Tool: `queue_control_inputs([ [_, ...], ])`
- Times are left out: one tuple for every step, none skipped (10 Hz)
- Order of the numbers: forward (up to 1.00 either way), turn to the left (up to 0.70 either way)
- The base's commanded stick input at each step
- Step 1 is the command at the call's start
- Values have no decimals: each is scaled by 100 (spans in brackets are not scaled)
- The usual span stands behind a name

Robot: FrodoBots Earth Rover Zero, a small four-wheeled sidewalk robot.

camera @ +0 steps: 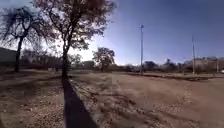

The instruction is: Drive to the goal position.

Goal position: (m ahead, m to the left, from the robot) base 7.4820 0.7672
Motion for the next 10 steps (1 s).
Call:
queue_control_inputs([
  [50,0],
  [50,0],
  [50,0],
  [50,0],
  [50,0],
  [50,0],
  [50,0],
  [50,0],
  [50,0],
  [50,0],
])
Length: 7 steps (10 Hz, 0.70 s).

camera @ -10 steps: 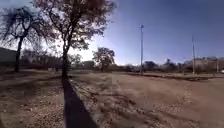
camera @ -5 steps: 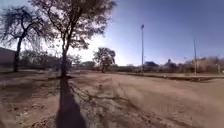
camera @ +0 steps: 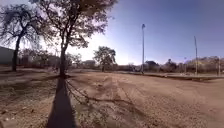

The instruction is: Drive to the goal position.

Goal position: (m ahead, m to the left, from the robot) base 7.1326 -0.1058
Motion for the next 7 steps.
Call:
queue_control_inputs([
  [50,0],
  [50,0],
  [50,0],
  [50,0],
  [50,0],
  [50,0],
  [50,0],
])
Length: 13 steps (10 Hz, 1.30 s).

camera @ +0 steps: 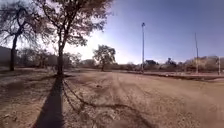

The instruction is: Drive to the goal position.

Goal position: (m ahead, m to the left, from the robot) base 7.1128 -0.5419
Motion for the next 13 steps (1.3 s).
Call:
queue_control_inputs([
  [50,0],
  [50,0],
  [50,0],
  [50,0],
  [50,0],
  [50,0],
  [50,0],
  [50,0],
  [50,0],
  [50,0],
  [50,0],
  [50,0],
  [50,0],
])
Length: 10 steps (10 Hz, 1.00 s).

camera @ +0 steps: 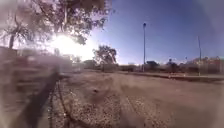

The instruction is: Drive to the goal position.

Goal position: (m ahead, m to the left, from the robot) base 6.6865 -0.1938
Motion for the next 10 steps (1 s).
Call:
queue_control_inputs([
  [50,0],
  [50,0],
  [50,0],
  [50,0],
  [50,0],
  [50,0],
  [50,0],
  [50,0],
  [50,0],
  [50,0],
])
